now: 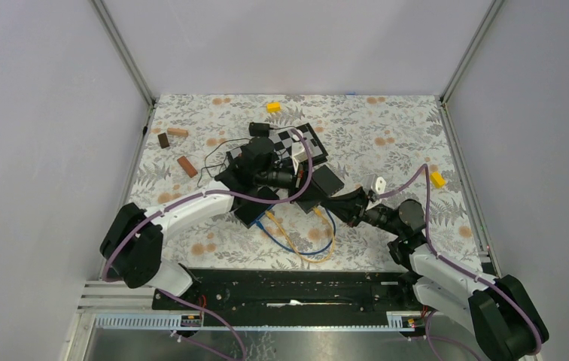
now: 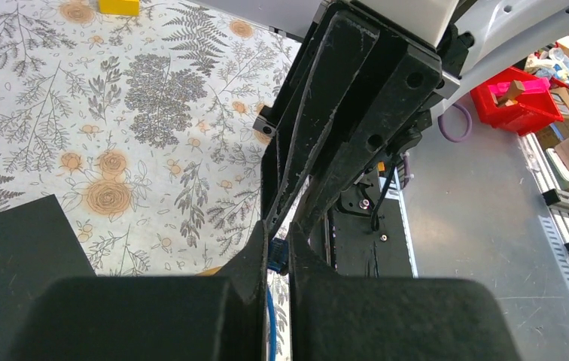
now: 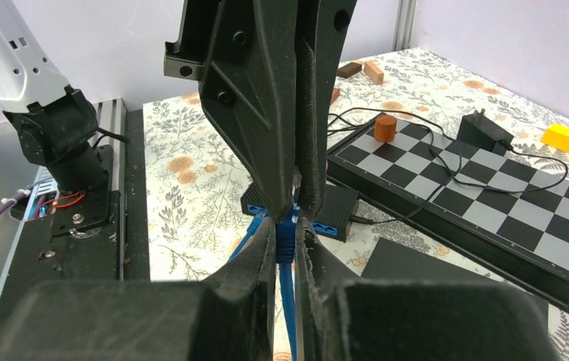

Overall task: Insert the plug into the switch port
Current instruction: Pick up the connector from the center of the board.

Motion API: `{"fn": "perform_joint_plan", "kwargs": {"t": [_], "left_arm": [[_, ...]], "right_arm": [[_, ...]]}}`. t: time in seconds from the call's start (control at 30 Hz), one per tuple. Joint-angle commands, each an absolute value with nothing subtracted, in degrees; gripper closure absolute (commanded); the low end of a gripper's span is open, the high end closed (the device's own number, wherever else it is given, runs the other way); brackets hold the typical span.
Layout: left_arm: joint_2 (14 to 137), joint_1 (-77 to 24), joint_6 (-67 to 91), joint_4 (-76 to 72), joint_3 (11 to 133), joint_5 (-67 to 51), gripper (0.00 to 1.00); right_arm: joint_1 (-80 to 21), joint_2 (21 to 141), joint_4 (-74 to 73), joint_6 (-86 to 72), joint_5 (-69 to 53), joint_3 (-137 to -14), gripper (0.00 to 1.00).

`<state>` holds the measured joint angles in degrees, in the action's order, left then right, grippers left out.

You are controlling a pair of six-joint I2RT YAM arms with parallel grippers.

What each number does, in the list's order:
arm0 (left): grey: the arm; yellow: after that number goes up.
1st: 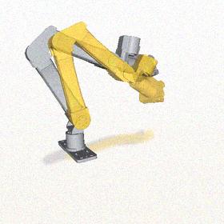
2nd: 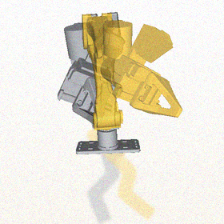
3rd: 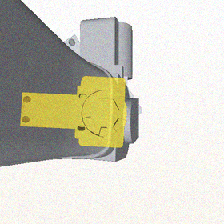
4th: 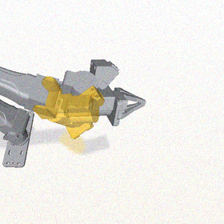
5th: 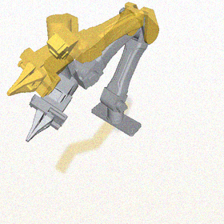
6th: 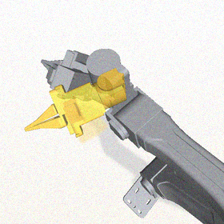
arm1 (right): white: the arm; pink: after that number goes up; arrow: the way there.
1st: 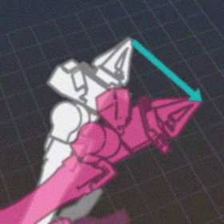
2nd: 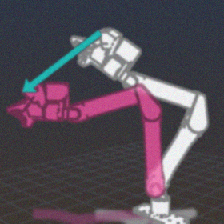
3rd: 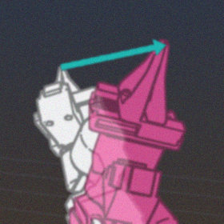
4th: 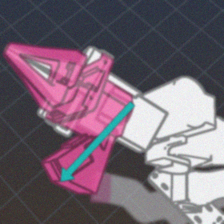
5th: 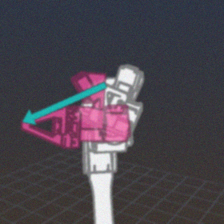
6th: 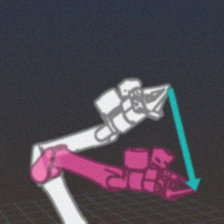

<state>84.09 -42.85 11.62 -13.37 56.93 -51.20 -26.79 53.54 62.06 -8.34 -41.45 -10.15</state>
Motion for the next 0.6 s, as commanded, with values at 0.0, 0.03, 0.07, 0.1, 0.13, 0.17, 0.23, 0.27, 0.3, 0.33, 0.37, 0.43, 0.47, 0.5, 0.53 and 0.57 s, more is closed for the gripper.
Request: {"fn": "perform_joint_plan", "kwargs": {"t": [0.0,0.03,0.07,0.1,0.13,0.17,0.23,0.27,0.3,0.33,0.37,0.43,0.47,0.5,0.53,0.57], "left_arm": [[85.16,-43.24,11.65,-13.41,59.45,-53.42,1.0],[85.24,-43.24,11.64,-13.26,59.54,-53.54,1.0],[85.33,-43.23,11.58,-12.96,59.63,-53.68,1.0],[85.38,-43.24,11.6,-12.62,59.74,-53.65,1.0],[85.49,-43.24,11.6,-12.14,59.88,-53.43,1.0],[85.63,-43.2,11.56,-11.56,60.0,-53.06,1.0],[85.98,-43.21,12.24,-10.04,60.6,-51.23,1.0],[86.16,-43.17,12.75,-9.35,60.86,-50.05,1.0],[86.26,-43.08,13.46,-8.78,61.02,-48.77,1.0],[86.3,-43.11,14.56,-8.37,61.02,-46.88,1.0],[86.3,-43.07,16.09,-8.24,60.94,-44.74,1.0],[86.24,-42.81,19.94,-8.26,60.63,-40.15,1.0],[86.18,-42.65,22.18,-8.27,60.37,-37.12,1.0],[85.95,-42.7,24.75,-8.14,60.05,-33.06,1.0],[85.65,-42.69,27.26,-8.14,59.65,-29.72,1.0],[85.28,-42.69,30.07,-8.41,59.15,-26.52,1.0]], "right_arm": [[-26.82,53.19,66.04,-7.59,-42.67,-11.82,1.0],[-26.85,53.07,66.05,-7.59,-42.59,-11.74,1.0],[-26.88,52.89,66.01,-7.59,-42.48,-11.65,1.0],[-26.85,52.76,65.87,-7.59,-42.26,-11.61,1.0],[-26.83,52.52,65.65,-7.59,-41.97,-11.6,1.0],[-26.89,52.34,65.21,-7.59,-41.56,-11.6,1.0],[-26.88,51.71,64.28,-7.59,-39.51,-11.39,1.0],[-26.89,51.42,63.86,-7.59,-38.1,-11.11,1.0],[-26.84,51.04,63.41,-7.59,-36.81,-10.75,1.0],[-26.89,50.72,62.8,-7.59,-35.41,-10.25,1.0],[-26.86,50.35,62.08,-7.59,-33.92,-9.85,1.0],[-26.86,50.28,61.67,-7.59,-30.67,-8.69,1.0],[-26.89,50.9,62.26,-7.59,-29.01,-7.97,1.0],[-26.88,51.81,63.5,-7.59,-27.63,-7.24,1.0],[-26.89,52.93,64.91,-7.59,-27.02,-6.75,1.0],[-26.86,54.05,66.34,-7.59,-26.83,-6.53,1.0]]}}
